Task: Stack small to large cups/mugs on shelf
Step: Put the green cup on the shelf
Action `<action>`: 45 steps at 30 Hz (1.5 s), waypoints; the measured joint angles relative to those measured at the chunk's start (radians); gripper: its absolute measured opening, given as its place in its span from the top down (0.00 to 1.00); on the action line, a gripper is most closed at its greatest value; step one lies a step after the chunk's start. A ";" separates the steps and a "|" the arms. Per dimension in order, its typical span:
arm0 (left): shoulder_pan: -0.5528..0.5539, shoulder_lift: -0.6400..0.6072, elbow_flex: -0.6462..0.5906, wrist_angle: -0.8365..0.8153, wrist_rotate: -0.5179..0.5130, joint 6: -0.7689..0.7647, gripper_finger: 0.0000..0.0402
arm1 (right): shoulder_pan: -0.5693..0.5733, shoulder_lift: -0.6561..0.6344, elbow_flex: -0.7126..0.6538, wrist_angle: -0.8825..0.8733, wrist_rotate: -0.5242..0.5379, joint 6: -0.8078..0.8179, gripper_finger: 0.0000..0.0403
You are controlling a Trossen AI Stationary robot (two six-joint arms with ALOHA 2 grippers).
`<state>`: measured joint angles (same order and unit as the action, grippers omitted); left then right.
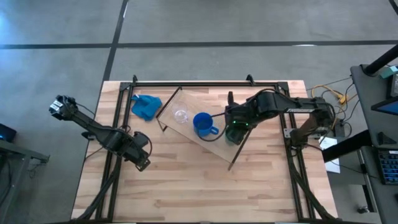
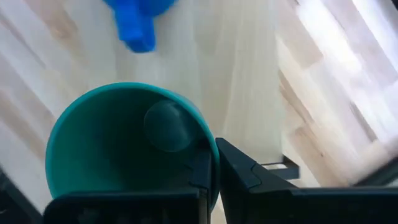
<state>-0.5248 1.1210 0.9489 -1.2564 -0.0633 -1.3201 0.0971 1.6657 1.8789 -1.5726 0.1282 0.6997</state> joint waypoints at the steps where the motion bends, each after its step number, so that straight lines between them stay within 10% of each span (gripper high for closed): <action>1: 0.000 0.000 0.000 0.000 0.000 0.000 1.00 | -0.006 -0.006 -0.015 0.001 -0.003 0.000 0.98; 45: 0.001 -0.005 0.000 0.029 0.001 -0.010 1.00 | -0.022 0.006 -0.051 0.098 -0.049 -0.118 0.94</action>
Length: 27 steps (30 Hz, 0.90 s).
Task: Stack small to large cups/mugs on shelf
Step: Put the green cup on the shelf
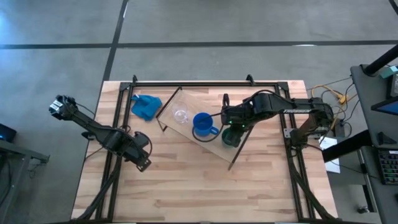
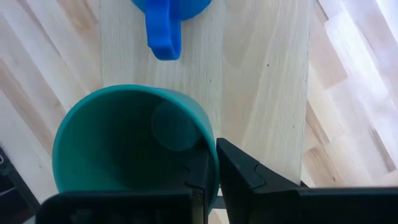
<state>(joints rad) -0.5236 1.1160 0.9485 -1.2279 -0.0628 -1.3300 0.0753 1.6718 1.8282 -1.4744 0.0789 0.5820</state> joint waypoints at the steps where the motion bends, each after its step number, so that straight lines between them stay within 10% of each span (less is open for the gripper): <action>1: 0.000 0.000 0.000 0.008 0.000 0.000 1.00 | 0.000 0.000 0.000 0.001 0.000 0.000 0.94; 27: -0.001 0.000 0.000 0.078 0.005 -0.001 1.00 | 0.000 0.000 0.000 0.087 0.000 0.001 0.94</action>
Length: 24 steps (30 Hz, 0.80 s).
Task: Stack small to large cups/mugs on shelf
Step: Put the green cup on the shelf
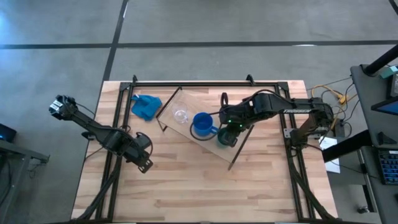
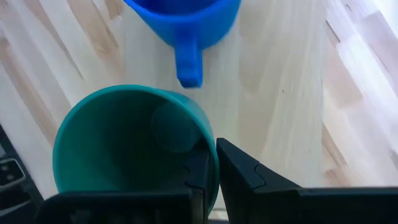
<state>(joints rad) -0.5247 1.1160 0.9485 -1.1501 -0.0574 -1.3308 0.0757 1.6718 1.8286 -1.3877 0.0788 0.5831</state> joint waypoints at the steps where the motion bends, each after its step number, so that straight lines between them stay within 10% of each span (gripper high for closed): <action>1: 0.000 0.000 0.000 0.002 0.000 0.000 1.00 | 0.000 0.000 0.000 -0.011 0.000 -0.001 0.94; 24: 0.001 0.000 -0.002 0.025 0.000 -0.027 1.00 | 0.000 0.000 0.000 -0.063 -0.007 -0.090 0.92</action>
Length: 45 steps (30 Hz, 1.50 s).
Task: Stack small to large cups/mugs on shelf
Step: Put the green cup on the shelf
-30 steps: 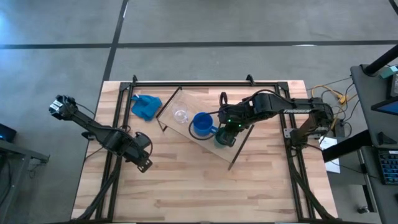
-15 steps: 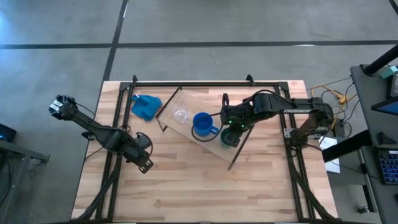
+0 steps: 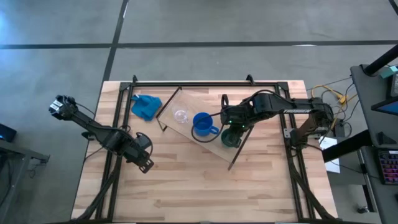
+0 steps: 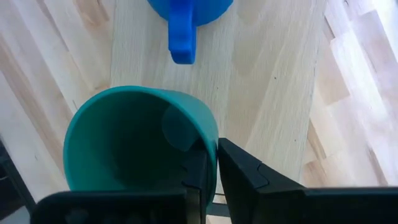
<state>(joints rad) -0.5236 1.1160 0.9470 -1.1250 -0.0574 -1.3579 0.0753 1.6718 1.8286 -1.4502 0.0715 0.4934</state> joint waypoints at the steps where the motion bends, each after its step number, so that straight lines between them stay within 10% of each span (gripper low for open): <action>1: 0.000 0.000 0.000 0.000 0.000 0.000 1.00 | 0.000 0.000 0.000 0.000 0.000 0.001 0.92; 26: 0.000 0.000 -0.002 0.019 0.000 -0.025 1.00 | -0.002 0.000 0.000 0.011 -0.027 -0.030 0.69; 45: 0.000 0.000 0.002 0.093 0.000 -0.024 1.00 | -0.004 -0.001 0.000 -0.121 -0.018 -0.031 0.76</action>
<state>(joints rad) -0.5236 1.1164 0.9493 -1.0325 -0.0578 -1.3823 0.0711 1.6711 1.8290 -1.5709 0.0532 0.4623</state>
